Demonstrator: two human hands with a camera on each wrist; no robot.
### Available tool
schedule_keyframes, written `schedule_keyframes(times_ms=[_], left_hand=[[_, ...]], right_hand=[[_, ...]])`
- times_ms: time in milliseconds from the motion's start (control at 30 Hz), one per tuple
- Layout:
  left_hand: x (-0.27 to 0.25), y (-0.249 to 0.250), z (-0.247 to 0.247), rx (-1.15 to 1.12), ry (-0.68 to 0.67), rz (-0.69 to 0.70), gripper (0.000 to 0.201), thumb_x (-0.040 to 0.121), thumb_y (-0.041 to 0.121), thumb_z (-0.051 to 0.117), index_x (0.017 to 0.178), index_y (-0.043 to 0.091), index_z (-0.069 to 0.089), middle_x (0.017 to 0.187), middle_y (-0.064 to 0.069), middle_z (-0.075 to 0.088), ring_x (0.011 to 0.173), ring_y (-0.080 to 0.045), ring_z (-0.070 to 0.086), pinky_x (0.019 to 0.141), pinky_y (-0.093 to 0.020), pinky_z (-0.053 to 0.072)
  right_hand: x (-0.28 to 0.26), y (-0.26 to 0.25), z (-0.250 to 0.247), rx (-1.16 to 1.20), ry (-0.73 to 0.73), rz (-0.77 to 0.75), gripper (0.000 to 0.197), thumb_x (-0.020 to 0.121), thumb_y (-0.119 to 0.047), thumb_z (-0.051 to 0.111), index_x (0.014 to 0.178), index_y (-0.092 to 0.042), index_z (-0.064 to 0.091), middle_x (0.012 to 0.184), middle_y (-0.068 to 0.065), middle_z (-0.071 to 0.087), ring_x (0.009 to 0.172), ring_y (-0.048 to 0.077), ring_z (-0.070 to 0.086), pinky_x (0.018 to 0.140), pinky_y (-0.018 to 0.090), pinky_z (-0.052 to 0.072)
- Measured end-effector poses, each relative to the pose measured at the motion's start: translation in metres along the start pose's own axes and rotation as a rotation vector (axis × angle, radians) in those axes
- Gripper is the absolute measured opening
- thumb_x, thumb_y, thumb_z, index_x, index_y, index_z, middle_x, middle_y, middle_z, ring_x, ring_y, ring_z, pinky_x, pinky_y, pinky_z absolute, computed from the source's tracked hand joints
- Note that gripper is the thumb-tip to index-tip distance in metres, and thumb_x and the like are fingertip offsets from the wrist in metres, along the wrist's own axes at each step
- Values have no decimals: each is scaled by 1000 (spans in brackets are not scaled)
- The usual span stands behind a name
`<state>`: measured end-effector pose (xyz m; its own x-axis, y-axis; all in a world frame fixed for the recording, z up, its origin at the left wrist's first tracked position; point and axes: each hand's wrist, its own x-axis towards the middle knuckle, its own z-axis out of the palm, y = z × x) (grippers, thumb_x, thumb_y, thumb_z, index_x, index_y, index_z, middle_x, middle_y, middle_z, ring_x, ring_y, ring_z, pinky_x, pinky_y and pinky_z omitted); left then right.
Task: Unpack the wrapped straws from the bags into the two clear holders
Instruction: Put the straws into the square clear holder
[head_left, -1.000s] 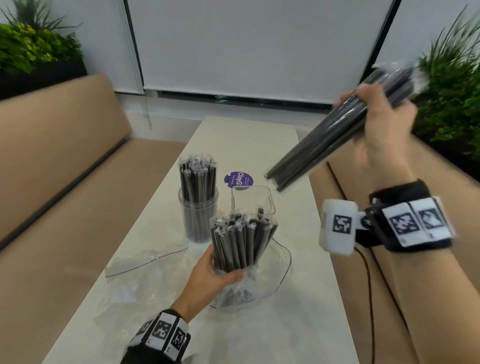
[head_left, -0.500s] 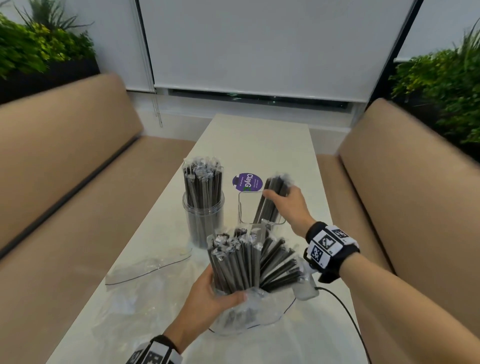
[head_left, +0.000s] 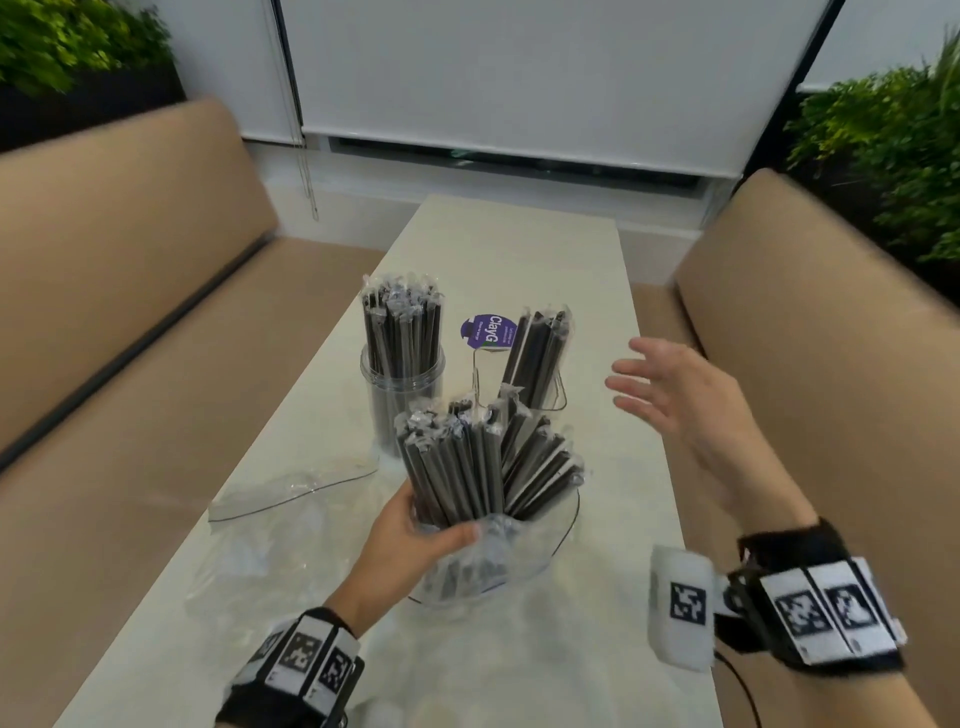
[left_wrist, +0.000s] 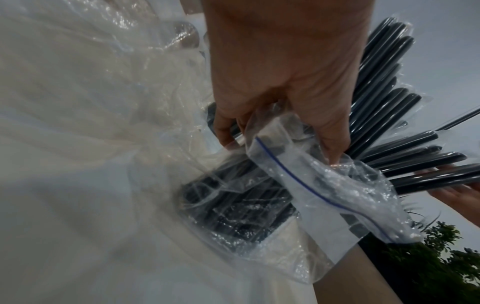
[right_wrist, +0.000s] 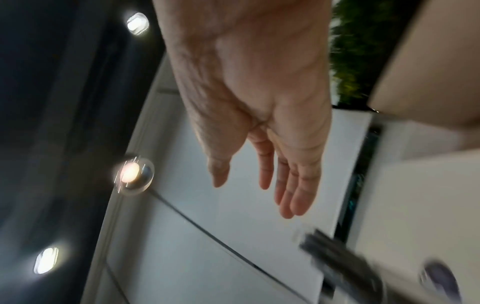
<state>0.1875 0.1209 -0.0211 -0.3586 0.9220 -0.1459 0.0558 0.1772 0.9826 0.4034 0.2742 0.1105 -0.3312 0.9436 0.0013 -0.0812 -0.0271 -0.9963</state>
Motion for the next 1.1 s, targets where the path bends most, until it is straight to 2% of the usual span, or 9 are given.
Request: schedule_keyframes(times_ms=[67, 200, 367, 467, 567, 700, 800, 967, 1100], left_hand=[[1, -1, 0, -11, 3, -1, 59, 69, 23, 86, 121, 23, 58, 110, 5, 71, 96, -1, 67, 75, -14, 53], [3, -2, 2, 0, 7, 0, 59, 68, 21, 86, 121, 21, 59, 111, 2, 71, 101, -11, 67, 82, -23, 54], [1, -5, 1, 3, 10, 22, 60, 68, 20, 87, 121, 20, 59, 110, 2, 72, 99, -7, 67, 76, -15, 53], [1, -6, 1, -12, 4, 16, 59, 69, 20, 87, 121, 20, 59, 111, 1, 72, 101, -9, 67, 80, -19, 54], [0, -4, 1, -16, -4, 19, 56, 70, 19, 85, 120, 19, 60, 110, 3, 72, 97, -4, 68, 76, -17, 55], [0, -4, -1, -29, -4, 11, 54, 71, 20, 85, 119, 19, 60, 108, 3, 72, 97, -5, 68, 77, -19, 54], [0, -4, -2, -31, 0, 6, 54, 70, 21, 85, 117, 21, 60, 107, 4, 71, 95, -3, 68, 73, -15, 54], [0, -5, -6, -24, -4, -5, 54, 69, 23, 86, 117, 23, 61, 107, 3, 72, 94, -3, 68, 75, -17, 54], [-1, -3, -6, -44, -4, -12, 53, 70, 18, 85, 116, 22, 60, 106, 4, 72, 89, 3, 68, 69, -11, 54]], right_hand=[[-29, 26, 6, 150, -60, 81, 75, 59, -57, 83, 117, -15, 60, 115, 15, 68, 96, 19, 72, 79, 28, 59], [-62, 76, 46, -120, -231, 32, 88, 66, -49, 83, 142, -29, 42, 136, -7, 59, 117, 5, 63, 90, 21, 53], [-43, 94, 70, -236, 48, -41, 22, 85, -24, 75, 105, -15, 72, 98, 2, 77, 99, 19, 71, 89, 41, 57], [-36, 91, 70, -275, 63, -32, 15, 86, -26, 72, 93, -13, 75, 88, 9, 77, 89, 23, 71, 83, 44, 57], [-32, 79, 68, -255, 70, -66, 15, 90, -27, 66, 89, -13, 69, 90, 16, 74, 89, 28, 70, 83, 42, 56], [-24, 51, 60, -134, 79, -150, 17, 92, -11, 62, 93, 5, 66, 88, 11, 75, 85, 11, 72, 82, 18, 54], [-24, 34, 59, -102, 65, -175, 19, 93, -7, 61, 94, 11, 61, 80, 12, 71, 79, 15, 70, 84, 27, 54], [-22, -20, 60, -80, 134, -260, 24, 93, -3, 55, 72, -13, 59, 65, 3, 63, 75, 27, 59, 91, 54, 49], [-13, -84, 53, 3, 158, -399, 17, 97, -7, 53, 80, -11, 55, 65, 6, 59, 62, 22, 61, 69, 37, 55]])
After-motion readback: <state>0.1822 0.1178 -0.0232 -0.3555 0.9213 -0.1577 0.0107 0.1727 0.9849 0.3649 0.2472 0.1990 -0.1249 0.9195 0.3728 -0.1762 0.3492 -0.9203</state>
